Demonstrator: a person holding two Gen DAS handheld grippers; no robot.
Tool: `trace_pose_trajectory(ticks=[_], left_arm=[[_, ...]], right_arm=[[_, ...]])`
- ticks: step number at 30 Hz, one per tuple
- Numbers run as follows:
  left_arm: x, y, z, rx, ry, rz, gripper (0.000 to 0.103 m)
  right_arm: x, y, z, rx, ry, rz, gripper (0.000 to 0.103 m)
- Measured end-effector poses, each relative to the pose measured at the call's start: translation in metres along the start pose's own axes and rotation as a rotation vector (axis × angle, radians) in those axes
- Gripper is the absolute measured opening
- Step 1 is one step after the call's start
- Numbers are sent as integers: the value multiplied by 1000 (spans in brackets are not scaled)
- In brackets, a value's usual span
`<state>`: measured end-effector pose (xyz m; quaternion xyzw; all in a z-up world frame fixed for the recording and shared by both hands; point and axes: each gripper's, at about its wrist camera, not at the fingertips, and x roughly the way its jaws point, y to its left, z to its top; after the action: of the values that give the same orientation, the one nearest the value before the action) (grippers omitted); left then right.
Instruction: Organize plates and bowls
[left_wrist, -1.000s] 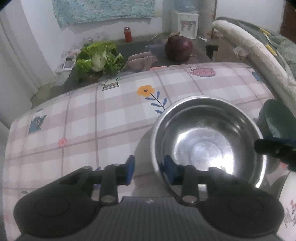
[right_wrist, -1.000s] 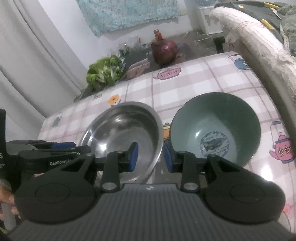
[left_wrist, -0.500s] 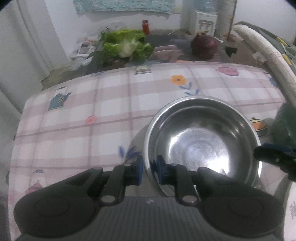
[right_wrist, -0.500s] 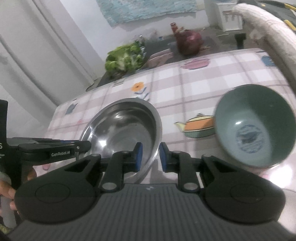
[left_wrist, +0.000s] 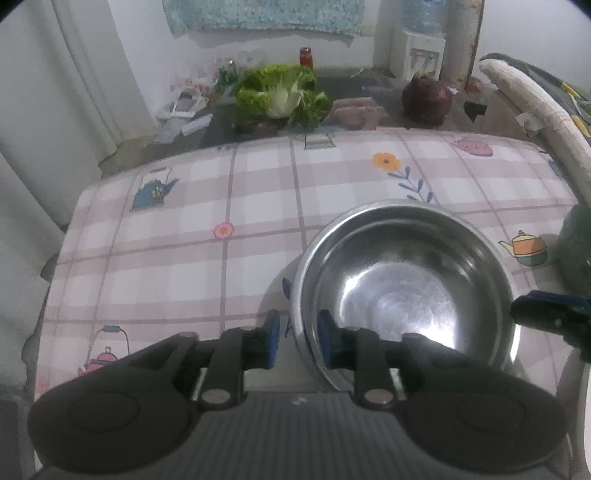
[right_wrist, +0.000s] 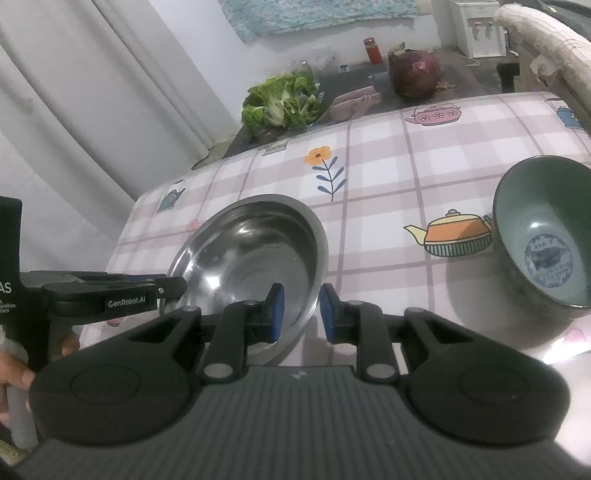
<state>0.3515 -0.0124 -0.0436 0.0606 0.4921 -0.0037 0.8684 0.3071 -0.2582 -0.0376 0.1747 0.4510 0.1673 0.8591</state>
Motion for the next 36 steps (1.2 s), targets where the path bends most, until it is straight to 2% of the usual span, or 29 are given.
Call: trace_pose_trajectory(ticks=[4,7,12,18,22,25,30,36], left_arm=[[-14,-2,0,18,-45,18,39],[-28,-3,1,33,-76,27,40],[-56,-10,-1,64,-130,5,43],[-83,-36,0,139,-174,-63,48],[-94,-59,5,187,-184,-185,56],[-96,-81,11,231,-186,-237,58],[-91,-122,22,278,-188,-285,62],[-58,-164,42,243,-139,-327,62]], right_arm=[[-12,-2,1,2,-15,-3,26],[-24,-6,1,4,-32,0,31],[-47,-11,-4,0,-58,-13,46],[-84,-26,-11,-10,-88,-44,49],[-113,-48,-13,-6,-114,-87,52],[-133,-69,-13,15,-138,-133,53],[-153,-101,-10,41,-167,-212,53],[-153,-136,2,73,-172,-246,53]])
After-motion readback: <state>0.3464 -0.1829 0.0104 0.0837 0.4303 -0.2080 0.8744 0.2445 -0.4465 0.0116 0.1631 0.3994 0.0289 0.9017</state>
